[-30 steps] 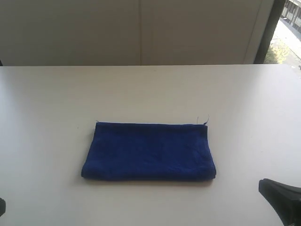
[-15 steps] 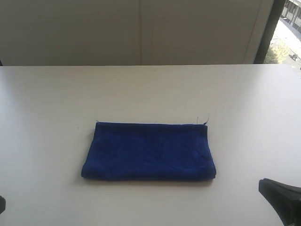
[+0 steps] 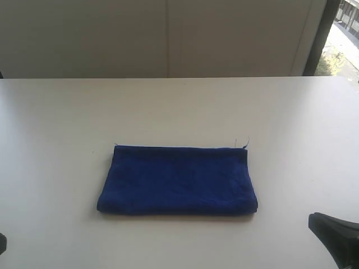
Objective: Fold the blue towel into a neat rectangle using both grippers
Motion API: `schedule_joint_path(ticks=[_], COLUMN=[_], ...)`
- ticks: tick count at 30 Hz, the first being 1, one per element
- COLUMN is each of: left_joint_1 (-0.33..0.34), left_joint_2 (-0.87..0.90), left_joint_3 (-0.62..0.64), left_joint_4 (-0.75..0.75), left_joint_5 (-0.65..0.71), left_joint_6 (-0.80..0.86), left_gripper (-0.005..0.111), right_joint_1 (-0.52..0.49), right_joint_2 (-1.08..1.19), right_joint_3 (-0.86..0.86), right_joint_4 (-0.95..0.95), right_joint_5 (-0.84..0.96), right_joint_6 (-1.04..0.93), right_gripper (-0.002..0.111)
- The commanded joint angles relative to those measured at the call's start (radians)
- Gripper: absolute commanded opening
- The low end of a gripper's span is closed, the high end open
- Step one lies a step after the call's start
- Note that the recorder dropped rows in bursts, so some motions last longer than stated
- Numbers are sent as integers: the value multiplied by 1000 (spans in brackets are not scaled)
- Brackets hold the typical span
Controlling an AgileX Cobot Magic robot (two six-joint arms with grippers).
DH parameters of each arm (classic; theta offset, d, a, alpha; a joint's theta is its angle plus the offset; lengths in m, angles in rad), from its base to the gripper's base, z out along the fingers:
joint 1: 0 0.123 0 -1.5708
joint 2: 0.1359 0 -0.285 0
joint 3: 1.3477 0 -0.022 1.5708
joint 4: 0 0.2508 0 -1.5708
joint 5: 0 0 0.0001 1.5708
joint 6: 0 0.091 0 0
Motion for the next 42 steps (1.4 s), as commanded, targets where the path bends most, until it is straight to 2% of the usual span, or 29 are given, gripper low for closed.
schedule_joint_path(ticks=[1,5,14,19,23,42], left_joint_1=[2,27,296,405,432,432], left_joint_2=[-6,-6,-13,-91,-150,-180], left_joint_3=[4,4,4,4,4,4], left_joint_4=[-4,-4,-4,-4,-4,-4], left_joint_5=[2,2,2,2,2,3], left_joint_6=[4,4,4,4,4,4], left_gripper=[0,0,0,0,0,0], right_joint_1=[-6,-6,-6,-6,-6,-6], right_joint_2=[-1,-1,-1,-1,-1,-1], right_joint_3=[5,5,5,5,5,5], right_joint_4=[1,1,1,1,1,1], right_joint_5=[-15,-13,-13,-15,-15,-13], right_joint_6=[-3,-3,-3,-3,-3,-3], right_gripper=[0,0,0,0,0,0])
